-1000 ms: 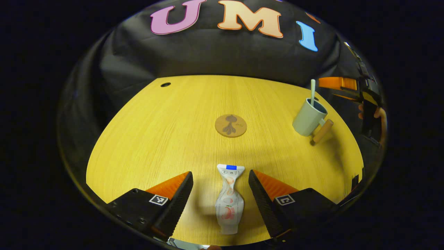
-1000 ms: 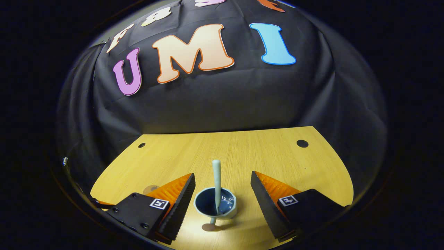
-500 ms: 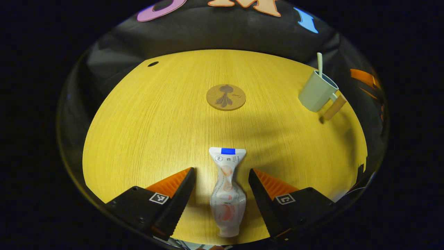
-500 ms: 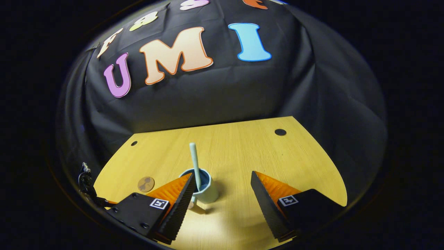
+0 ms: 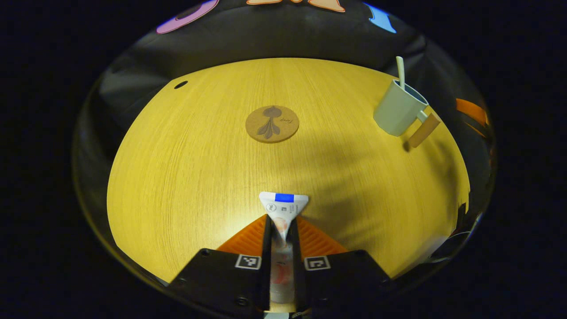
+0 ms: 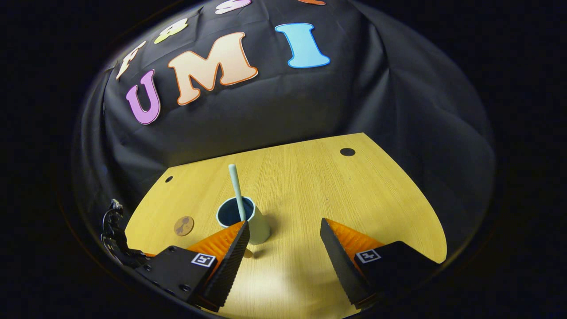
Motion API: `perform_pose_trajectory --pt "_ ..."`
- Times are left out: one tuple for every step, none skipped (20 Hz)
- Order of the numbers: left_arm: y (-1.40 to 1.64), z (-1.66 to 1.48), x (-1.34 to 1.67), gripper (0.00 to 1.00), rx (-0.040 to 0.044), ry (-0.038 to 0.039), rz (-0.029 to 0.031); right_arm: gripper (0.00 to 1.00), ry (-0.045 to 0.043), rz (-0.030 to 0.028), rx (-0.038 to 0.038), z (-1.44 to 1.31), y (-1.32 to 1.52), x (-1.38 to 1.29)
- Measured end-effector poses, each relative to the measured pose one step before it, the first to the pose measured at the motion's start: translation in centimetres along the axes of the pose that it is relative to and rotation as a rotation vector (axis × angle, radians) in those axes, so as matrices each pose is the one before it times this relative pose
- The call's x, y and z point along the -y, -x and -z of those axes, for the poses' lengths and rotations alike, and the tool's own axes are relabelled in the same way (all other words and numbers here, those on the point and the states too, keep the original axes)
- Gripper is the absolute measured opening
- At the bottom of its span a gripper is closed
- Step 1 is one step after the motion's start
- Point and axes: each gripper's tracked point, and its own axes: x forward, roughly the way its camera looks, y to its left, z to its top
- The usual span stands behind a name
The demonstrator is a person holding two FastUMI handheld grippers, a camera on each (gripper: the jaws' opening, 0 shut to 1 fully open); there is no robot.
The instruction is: Put the toothbrush and toothpaste on the desktop into the cup, then pick up the cup and place it on the coaster on the desktop.
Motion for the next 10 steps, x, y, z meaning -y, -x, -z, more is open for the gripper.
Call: perform_pose_trajectory --pt "-0.051 -0.299 -0.017 0.18 -0.00085 -0.01075 0.00709 0.99 0.00168 -0.00639 -0.0001 0.055 0.132 -0.033" --pt "0.069 0.001 -0.014 0.16 0.0002 0.00572 0.00466 0.99 -0.00006 -0.00856 -0.00131 0.046 0.085 -0.064" --pt "0.038 -0.159 0.12 0.11 0.00754 0.00911 0.00216 0.99 -0.00042 -0.00624 -0.00142 0.085 0.111 -0.054" --pt "0.083 -0.133 0.077 0.08 0.00063 -0.00741 0.00397 0.99 -0.00085 -0.0023 -0.00048 -0.02 0.223 0.095" --pt "-0.058 0.233 -0.046 0.01 -0.01149 -0.00908 0.00508 0.99 -0.0026 -0.00152 -0.00199 0.183 0.086 0.07" --pt "0.072 -0.131 0.11 0.01 0.00357 0.00886 0.00913 0.95 -0.00152 -0.00833 -0.00816 0.266 0.137 -0.149" --pt "0.198 -0.173 0.185 0.01 0.00816 0.02061 0.01445 0.98 0.0033 -0.00706 -0.00893 0.355 0.115 -0.088" --pt "0.231 -0.393 0.377 0.01 0.01584 0.01232 0.02193 0.99 0.00761 -0.00389 -0.00161 0.105 0.124 -0.041" --pt "0.36 -0.515 0.556 0.01 0.02885 0.00501 0.0143 0.99 0.00678 -0.00348 0.00399 -0.049 0.191 -0.05" --pt "0.259 -0.776 0.566 0.01 0.02919 -0.00788 0.00779 0.99 0.00309 -0.00619 0.00101 0.008 0.117 -0.16"
